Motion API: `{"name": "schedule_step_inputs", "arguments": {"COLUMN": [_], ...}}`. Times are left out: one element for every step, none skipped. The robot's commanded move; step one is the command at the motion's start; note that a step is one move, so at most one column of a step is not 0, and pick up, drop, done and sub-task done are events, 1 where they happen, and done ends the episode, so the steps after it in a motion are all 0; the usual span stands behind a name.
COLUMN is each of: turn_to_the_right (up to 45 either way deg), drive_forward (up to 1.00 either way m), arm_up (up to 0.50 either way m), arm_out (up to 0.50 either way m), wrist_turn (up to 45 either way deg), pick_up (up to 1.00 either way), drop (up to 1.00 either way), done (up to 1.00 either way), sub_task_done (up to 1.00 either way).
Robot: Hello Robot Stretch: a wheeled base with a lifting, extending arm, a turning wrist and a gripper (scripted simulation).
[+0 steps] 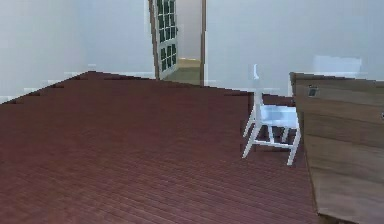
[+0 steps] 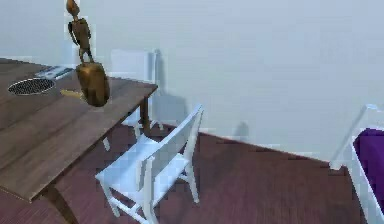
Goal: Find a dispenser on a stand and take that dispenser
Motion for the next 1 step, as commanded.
{"name": "schedule_step_inputs", "arguments": {"turn_to_the_right": [0.0], "drive_forward": [1.0], "arm_up": [0.0], "arm_out": [0.0], "wrist_turn": [0.0], "pick_up": [0.0], "drop": [0.0], "done": [0.0], "sub_task_done": [0.0]}}
